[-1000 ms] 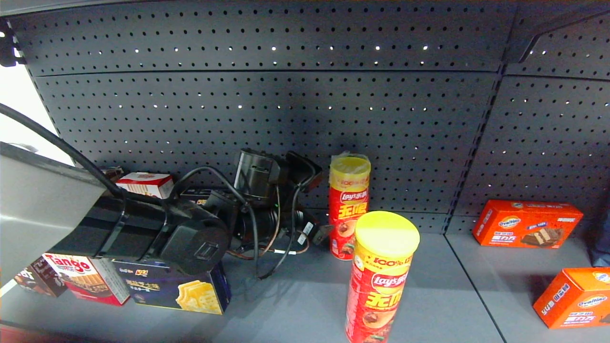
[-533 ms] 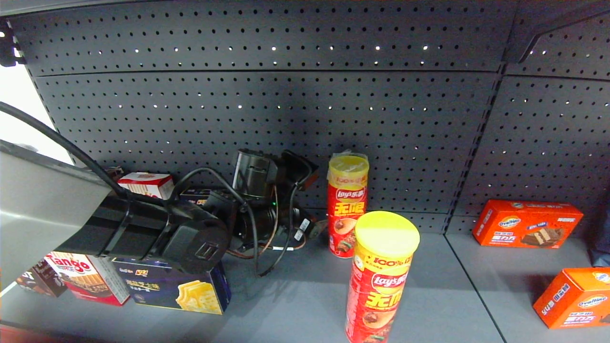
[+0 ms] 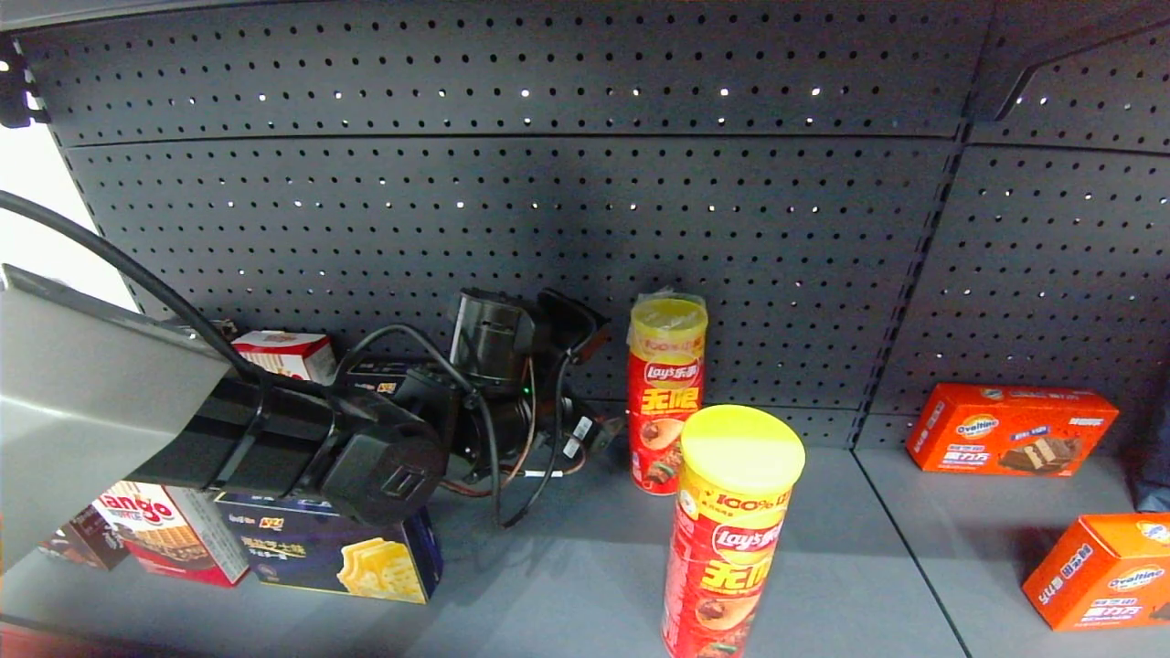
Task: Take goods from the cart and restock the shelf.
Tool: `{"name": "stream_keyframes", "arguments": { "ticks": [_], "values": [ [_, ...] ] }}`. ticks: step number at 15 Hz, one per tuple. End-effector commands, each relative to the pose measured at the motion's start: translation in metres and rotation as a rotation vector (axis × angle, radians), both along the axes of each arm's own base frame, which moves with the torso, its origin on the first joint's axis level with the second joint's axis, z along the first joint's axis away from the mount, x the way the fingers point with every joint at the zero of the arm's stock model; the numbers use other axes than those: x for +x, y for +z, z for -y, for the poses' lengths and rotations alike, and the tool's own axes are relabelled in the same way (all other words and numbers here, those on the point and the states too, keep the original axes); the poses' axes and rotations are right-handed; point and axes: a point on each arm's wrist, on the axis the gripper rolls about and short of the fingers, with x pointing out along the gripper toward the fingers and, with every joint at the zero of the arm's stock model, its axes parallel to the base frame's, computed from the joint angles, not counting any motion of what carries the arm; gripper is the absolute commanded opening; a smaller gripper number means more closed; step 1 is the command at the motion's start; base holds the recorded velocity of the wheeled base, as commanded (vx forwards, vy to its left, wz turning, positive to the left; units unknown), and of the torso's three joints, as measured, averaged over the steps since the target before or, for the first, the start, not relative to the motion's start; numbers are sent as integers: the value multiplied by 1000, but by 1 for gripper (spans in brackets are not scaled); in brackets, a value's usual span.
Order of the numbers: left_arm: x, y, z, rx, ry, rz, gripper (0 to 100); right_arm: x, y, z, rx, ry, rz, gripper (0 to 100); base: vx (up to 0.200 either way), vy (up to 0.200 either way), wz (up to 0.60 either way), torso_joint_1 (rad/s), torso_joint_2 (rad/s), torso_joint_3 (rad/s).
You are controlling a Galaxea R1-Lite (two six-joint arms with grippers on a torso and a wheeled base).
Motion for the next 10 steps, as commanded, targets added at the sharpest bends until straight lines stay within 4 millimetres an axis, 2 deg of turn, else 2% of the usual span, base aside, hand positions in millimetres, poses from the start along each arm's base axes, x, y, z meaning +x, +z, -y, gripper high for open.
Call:
{"name": "stream_keyframes", "arguments": {
  "ticks": [1,10],
  "values": [
    [0,-6,3,7,-5,-12,100,0,0,0,0,0,-2,100,0,0,0,0,0,0],
    [0,-8,7,0,-9,-9,100,0,0,0,0,0,-2,100,0,0,0,0,0,0]
  ]
}}
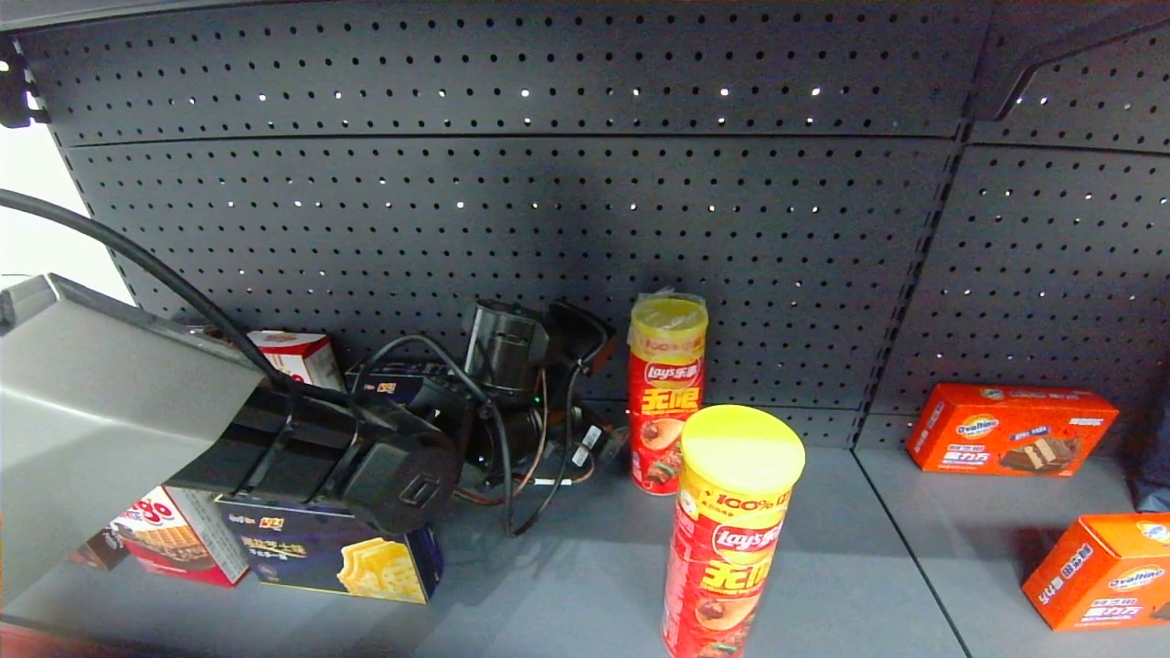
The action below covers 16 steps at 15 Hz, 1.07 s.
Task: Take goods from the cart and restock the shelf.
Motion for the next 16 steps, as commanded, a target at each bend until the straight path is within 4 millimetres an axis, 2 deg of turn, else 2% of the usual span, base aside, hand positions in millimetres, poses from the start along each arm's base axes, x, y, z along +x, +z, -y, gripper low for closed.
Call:
{"name": "stream_keyframes", "arguments": {
  "ticks": [1,2,3,5,7,9,11,15,16],
  "values": [
    [-2,6,0,-7,7,19,100,0,0,0,0,0,-1,100,0,0,0,0,0,0],
    [-10,26,-4,-30,13,64,100,0,0,0,0,0,-1,100,0,0,0,0,0,0],
    [-15,36,-7,-41,18,87,100,0,0,0,0,0,-1,100,0,0,0,0,0,0],
    [-31,71,-30,-78,86,165,100,0,0,0,0,0,-1,100,0,0,0,0,0,0],
    [-66,96,-69,-112,121,214,100,0,0,0,0,0,-1,100,0,0,0,0,0,0],
    [-107,106,-99,-146,100,242,100,0,0,0,0,0,-1,100,0,0,0,0,0,0],
    [-138,102,-119,-134,118,254,100,0,0,0,0,0,-1,100,0,0,0,0,0,0],
    [-181,73,-154,-95,220,234,100,0,0,0,-6,14,-2,100,0,0,0,0,0,0],
    [-187,70,-158,-96,228,236,100,0,0,0,-5,14,-2,100,0,0,0,0,0,0]
  ]
}}
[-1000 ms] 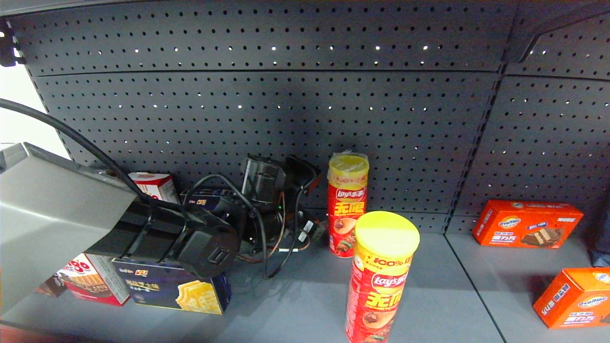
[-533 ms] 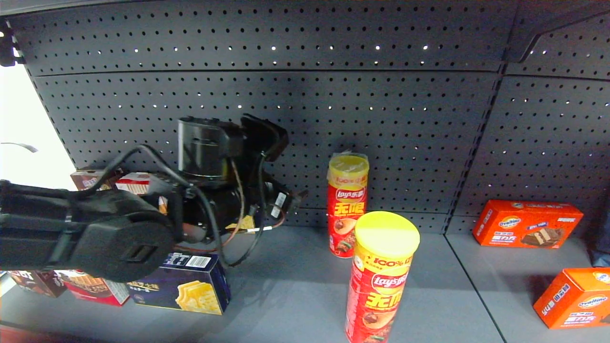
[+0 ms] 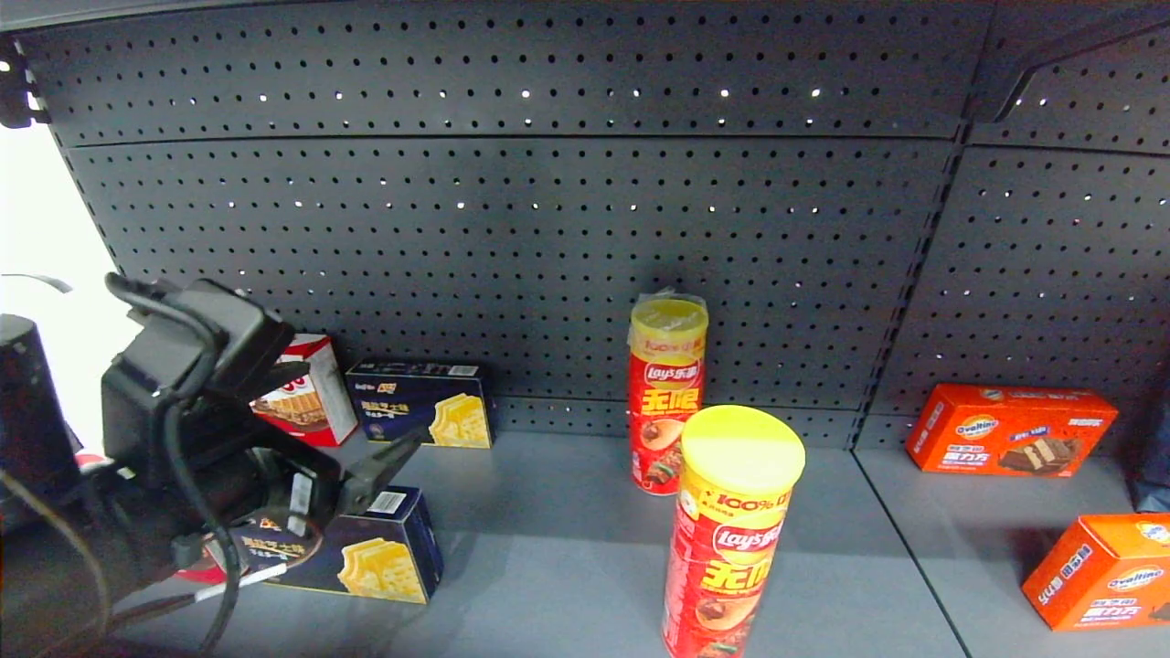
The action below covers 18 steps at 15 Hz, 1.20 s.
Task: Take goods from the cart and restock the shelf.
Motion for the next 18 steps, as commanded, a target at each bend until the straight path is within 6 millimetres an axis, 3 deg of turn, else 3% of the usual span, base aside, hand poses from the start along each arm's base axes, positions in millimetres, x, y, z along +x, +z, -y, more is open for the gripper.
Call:
{"name": "stream_keyframes", "arguments": {
  "ticks": [1,3,4,5,6,7,8,13,18],
  "values": [
    [-35,-4,-23,-20,40,44,100,0,1,0,-9,23,-8,100,0,0,0,0,0,0],
    [-40,-12,-28,-11,69,33,100,4,1,-1,-22,42,-51,100,0,0,0,0,0,0],
    [-39,-10,-31,-17,96,41,100,0,21,-1,-19,32,1,100,0,0,0,0,0,0],
    [-40,-11,-33,-14,100,42,100,21,106,-1,29,28,-31,100,0,0,0,0,0,0],
    [-40,-11,-33,-16,100,41,100,34,121,-1,36,47,-71,100,0,0,0,0,0,0],
    [-40,-10,-33,-21,103,43,100,43,140,-4,-37,202,-70,100,0,0,0,0,0,0],
    [-39,-9,-33,-27,108,45,100,63,146,-9,-103,310,-127,100,0,0,0,0,0,0],
    [-34,-12,-31,-25,107,22,100,113,117,-49,-149,662,-405,100,0,0,0,0,0,0],
    [-32,-13,-29,-15,100,9,100,156,95,-84,-194,733,-565,100,0,0,0,0,0,0]
  ]
}}
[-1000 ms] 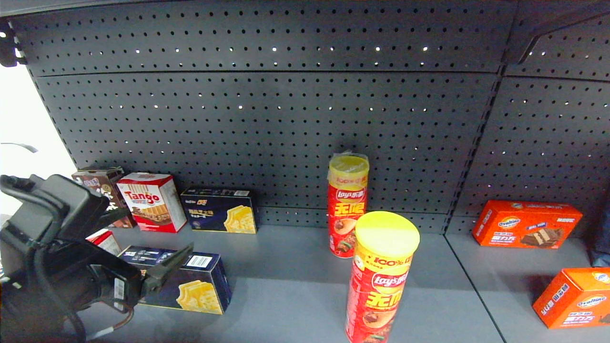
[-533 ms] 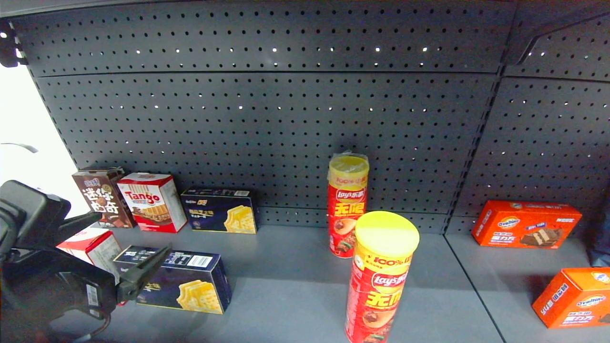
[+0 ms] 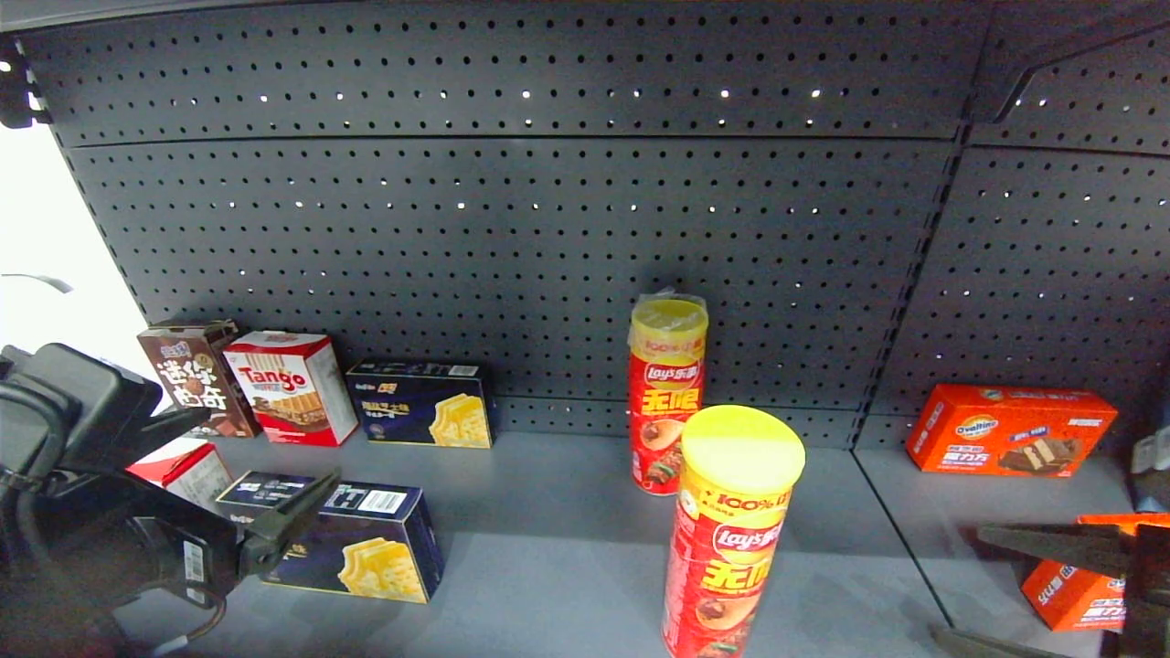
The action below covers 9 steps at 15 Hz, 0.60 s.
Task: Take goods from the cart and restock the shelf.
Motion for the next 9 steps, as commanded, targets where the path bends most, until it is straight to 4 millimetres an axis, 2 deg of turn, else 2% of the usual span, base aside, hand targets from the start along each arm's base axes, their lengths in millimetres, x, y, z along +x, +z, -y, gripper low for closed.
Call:
{"name": "stream_keyframes", "arguments": {
  "ticks": [1,3,9],
  "values": [
    [2,0,1,2,0,-5,100,29,-18,-21,-67,21,-112,100,0,0,0,0,0,0],
    [5,-1,1,9,6,-11,100,45,-23,-31,-92,4,-122,100,0,0,0,0,0,0],
    [7,0,2,30,0,-11,100,69,-32,-46,-117,1,-151,100,0,0,0,0,0,0]
  ]
}}
